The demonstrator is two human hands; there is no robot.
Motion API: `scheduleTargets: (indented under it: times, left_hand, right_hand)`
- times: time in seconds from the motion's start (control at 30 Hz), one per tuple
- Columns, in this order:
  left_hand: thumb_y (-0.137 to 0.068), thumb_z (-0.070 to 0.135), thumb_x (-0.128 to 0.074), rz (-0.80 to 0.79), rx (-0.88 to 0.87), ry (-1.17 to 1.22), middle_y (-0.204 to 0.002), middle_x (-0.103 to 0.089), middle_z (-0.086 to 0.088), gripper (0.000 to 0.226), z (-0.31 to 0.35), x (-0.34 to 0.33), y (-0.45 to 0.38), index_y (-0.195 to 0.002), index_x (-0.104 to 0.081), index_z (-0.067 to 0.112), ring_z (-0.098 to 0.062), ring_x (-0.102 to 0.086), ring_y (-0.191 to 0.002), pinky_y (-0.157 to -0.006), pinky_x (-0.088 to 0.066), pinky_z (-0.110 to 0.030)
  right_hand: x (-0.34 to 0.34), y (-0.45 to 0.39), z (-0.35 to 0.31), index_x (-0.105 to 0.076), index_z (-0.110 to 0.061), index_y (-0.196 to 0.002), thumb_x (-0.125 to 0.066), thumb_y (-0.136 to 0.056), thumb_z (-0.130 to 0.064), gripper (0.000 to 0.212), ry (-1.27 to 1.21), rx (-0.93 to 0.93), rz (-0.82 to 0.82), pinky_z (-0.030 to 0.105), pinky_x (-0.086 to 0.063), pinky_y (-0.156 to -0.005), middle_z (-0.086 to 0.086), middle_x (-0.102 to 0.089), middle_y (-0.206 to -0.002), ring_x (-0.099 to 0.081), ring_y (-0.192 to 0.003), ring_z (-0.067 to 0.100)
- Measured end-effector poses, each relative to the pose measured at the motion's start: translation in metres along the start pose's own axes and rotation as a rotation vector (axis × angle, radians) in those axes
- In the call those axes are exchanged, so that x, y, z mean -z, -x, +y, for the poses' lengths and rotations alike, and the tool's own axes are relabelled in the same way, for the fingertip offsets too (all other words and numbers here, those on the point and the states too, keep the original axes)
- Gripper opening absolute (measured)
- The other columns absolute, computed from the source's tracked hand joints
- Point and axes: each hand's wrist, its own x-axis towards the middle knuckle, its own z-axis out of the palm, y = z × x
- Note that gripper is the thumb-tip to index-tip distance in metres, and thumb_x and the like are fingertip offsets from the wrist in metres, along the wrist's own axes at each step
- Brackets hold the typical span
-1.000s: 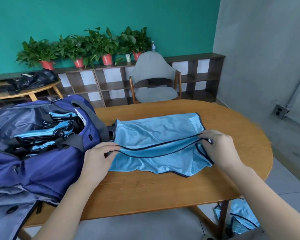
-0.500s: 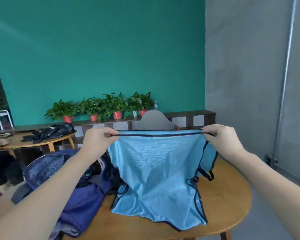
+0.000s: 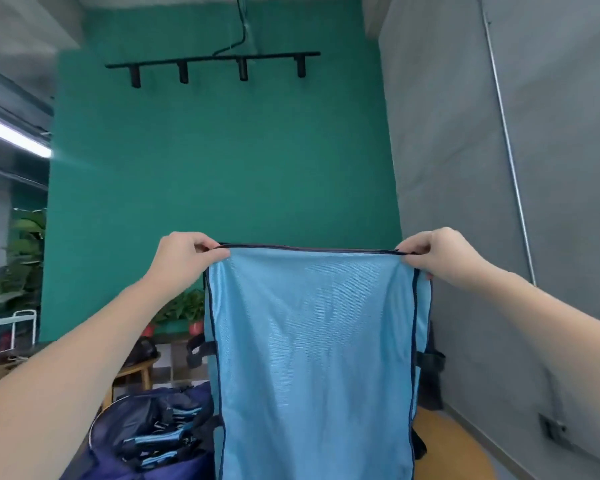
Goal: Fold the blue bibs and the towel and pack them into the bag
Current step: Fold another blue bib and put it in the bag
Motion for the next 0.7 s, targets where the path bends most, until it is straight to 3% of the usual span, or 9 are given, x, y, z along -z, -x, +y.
scheduleTargets:
  times: [0.1,0.2,0.3,0.43,0.53,0.7]
  left_hand:
    - [-0.082,0.041,-0.082,0.021,-0.021,-0.022,-0.080,-0.073,0.004,0.023,0.012,0.020,-0.003,-0.076,-0.075,0.021,-0.013,-0.066,-0.080,-0.065,-0.045,-0.020]
    - [-0.081,0.045,-0.082,0.036,-0.058,-0.068,-0.074,-0.072,0.000,0.028,0.018,0.034,-0.003,-0.069,-0.073,0.021,-0.022,-0.066,-0.075,-0.062,-0.046,-0.024]
    - [-0.081,0.046,-0.082,0.026,-0.069,-0.089,-0.071,-0.071,0.000,0.029,0.020,0.045,-0.001,-0.067,-0.072,0.022,-0.022,-0.058,-0.064,-0.058,-0.042,-0.026]
    - [-0.084,0.028,-0.082,0.007,-0.099,-0.108,-0.088,-0.071,0.009,0.014,0.018,0.057,0.000,-0.076,-0.071,0.030,-0.013,-0.064,-0.085,-0.077,-0.047,-0.025]
    - [-0.086,0.021,-0.080,0.030,-0.112,-0.100,-0.091,-0.070,0.009,0.013,0.018,0.062,0.005,-0.082,-0.071,0.029,-0.013,-0.064,-0.088,-0.075,-0.042,-0.017]
    - [-0.086,0.021,-0.079,0.036,-0.032,0.001,-0.088,-0.073,0.011,0.011,0.015,0.066,0.008,-0.082,-0.073,0.028,-0.005,-0.068,-0.087,-0.080,-0.046,-0.019]
  right_hand:
    - [0.024,0.003,-0.016,-0.082,-0.025,-0.093,-0.073,-0.086,-0.010,0.019,-0.006,0.018,-0.071,0.015,-0.051,-0.072,-0.018,-0.076,-0.088,-0.070,-0.077,0.002]
    - [0.036,0.008,-0.025,-0.080,-0.022,-0.085,-0.073,-0.085,-0.007,0.017,-0.027,0.024,-0.111,0.006,-0.043,-0.062,-0.017,-0.073,-0.072,-0.062,-0.063,-0.005]
    - [0.041,0.013,-0.031,-0.077,-0.017,-0.084,-0.068,-0.085,0.001,0.020,-0.070,0.036,-0.150,0.005,-0.043,-0.062,-0.013,-0.072,-0.069,-0.060,-0.061,-0.003]
    - [0.045,0.016,-0.033,-0.074,-0.017,-0.084,-0.065,-0.085,-0.002,0.017,-0.055,0.021,-0.199,0.017,-0.048,-0.071,-0.005,-0.072,-0.074,-0.060,-0.067,0.005]
    - [0.042,0.015,-0.031,-0.075,-0.014,-0.087,-0.065,-0.084,-0.002,0.016,-0.080,-0.011,-0.213,0.033,-0.056,-0.081,0.005,-0.075,-0.083,-0.063,-0.072,0.012]
    - [0.037,0.014,-0.031,-0.076,-0.008,-0.086,-0.066,-0.086,0.004,0.016,-0.178,-0.043,-0.189,0.028,-0.056,-0.076,0.006,-0.076,-0.083,-0.065,-0.073,0.014]
